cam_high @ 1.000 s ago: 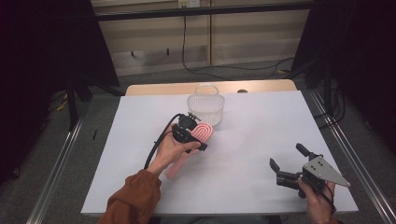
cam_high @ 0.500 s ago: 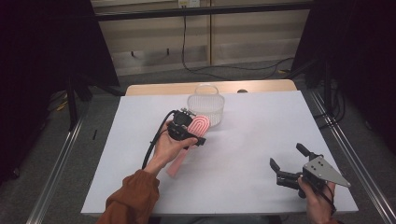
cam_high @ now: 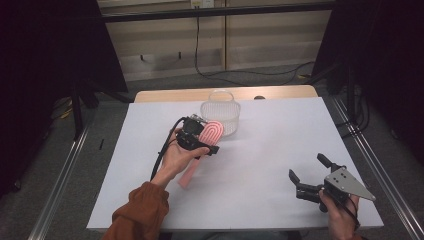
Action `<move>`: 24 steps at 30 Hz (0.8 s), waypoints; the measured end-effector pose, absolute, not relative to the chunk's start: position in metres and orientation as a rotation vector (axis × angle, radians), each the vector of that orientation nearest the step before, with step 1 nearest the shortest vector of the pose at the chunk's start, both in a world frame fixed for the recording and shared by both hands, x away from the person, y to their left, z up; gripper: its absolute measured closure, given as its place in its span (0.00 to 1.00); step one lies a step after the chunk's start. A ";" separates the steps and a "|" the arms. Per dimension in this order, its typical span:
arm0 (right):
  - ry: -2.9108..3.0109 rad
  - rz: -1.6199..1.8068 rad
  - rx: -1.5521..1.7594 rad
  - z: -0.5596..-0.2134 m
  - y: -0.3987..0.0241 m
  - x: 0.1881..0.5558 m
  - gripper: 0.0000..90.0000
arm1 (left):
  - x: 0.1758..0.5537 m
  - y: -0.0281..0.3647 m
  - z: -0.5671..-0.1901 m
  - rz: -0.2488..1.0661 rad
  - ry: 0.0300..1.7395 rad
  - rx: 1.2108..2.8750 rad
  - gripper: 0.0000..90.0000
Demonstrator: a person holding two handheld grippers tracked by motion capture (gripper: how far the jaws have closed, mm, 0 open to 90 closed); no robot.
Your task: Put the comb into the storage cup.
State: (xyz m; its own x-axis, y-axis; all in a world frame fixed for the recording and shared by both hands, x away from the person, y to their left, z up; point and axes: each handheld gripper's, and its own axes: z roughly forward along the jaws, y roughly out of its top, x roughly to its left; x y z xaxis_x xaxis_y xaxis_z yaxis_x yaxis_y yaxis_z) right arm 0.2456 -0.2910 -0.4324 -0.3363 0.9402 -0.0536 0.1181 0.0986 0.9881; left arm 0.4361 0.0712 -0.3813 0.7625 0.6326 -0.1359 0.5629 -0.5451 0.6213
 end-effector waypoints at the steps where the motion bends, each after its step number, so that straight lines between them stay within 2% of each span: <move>1: 1.594 1.326 1.069 -0.432 -0.291 0.246 0.00 | 0.436 0.072 -0.381 0.122 0.881 2.297 0.22; 24: 1.595 1.326 1.069 -0.432 -0.291 0.246 0.00 | 0.432 0.088 -0.357 0.183 0.864 2.172 0.22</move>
